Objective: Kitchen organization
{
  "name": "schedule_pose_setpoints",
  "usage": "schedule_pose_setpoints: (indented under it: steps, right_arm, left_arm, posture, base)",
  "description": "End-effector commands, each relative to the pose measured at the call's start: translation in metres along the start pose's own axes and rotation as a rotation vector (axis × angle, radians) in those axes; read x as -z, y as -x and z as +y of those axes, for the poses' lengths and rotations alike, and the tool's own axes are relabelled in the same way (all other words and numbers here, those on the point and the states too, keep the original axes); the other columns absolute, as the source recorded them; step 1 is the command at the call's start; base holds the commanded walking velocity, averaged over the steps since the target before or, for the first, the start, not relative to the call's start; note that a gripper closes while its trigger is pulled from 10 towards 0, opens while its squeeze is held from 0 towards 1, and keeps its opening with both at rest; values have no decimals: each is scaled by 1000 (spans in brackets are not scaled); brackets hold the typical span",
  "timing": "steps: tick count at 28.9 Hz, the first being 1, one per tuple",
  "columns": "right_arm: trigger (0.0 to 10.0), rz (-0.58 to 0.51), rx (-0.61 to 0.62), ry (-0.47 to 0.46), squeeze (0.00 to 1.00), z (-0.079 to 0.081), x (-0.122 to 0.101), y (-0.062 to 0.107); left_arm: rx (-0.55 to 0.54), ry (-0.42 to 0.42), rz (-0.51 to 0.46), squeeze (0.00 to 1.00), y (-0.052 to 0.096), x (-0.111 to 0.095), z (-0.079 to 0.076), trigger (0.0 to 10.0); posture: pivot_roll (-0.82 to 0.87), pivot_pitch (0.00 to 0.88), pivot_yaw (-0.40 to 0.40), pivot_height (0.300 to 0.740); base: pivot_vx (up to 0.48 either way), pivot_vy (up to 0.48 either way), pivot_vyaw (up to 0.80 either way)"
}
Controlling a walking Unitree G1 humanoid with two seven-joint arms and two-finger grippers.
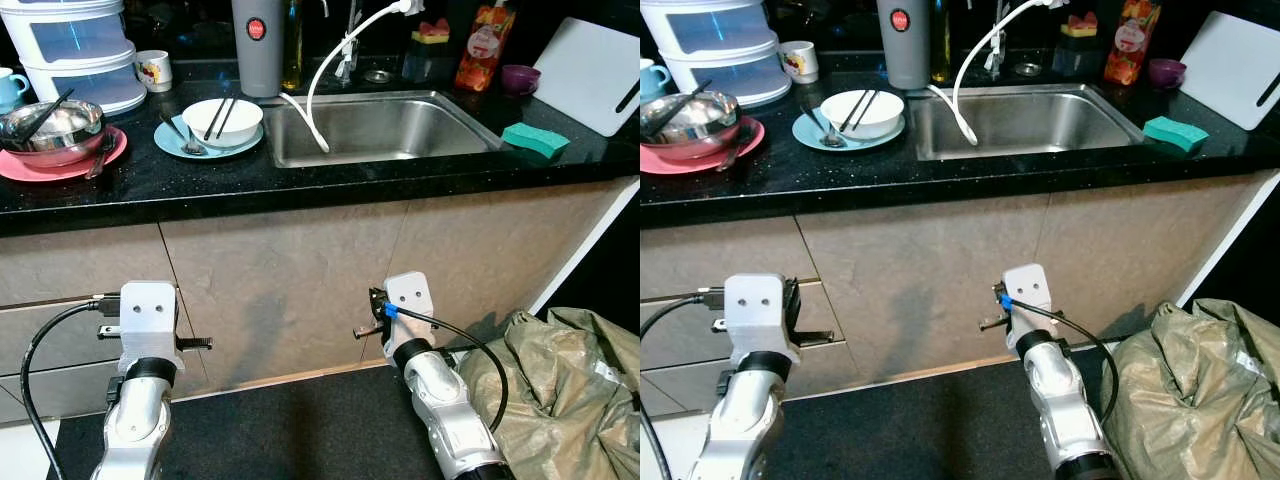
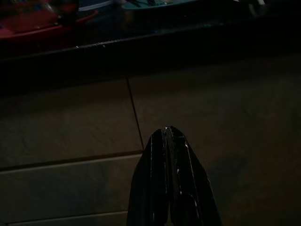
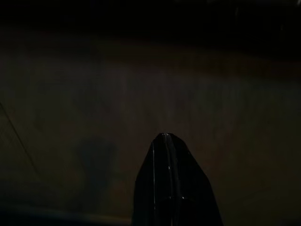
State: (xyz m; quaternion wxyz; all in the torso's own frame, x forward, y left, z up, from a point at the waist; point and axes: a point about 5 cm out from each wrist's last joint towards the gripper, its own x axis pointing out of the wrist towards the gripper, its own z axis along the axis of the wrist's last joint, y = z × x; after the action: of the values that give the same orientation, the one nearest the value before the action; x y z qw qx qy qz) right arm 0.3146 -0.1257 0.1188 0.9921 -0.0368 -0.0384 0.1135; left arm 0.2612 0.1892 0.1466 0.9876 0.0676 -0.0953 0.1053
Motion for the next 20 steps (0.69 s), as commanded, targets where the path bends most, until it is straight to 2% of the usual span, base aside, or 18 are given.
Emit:
schedule_pose_setpoints:
  steps: [1,8,14,18,20]
  right_arm:
    - [10000,-67,-3,-58,0,-1,-11,0]
    - [10000,-32,11,-31,0,-5,-6,-2]
    - [10000,-37,32,-48,0,-6,-5,-1]
    - [10000,-27,38,-117,0,3,3,-5]
    - [10000,-23,15,-140,0,15,5,-11]
  left_arm:
    - [-17,-8,-21,0,-5,-6,3,10000]
    - [5,-2,-33,0,-9,-9,-1,10000]
    - [36,-5,-36,0,-9,-11,-6,10000]
    - [54,-30,-47,0,-6,-19,-1,10000]
    - [41,-57,-47,0,-3,-22,9,10000]
  posture:
    - [-1,127,-35,740]
    - [6,112,-26,740]
    - [42,104,-7,740]
    - [128,99,-3,740]
    - [173,94,-10,740]
  base:
    - [0,0,0]
    - [0,0,0]
    - [0,0,0]
    - [0,0,0]
    - [0,0,0]
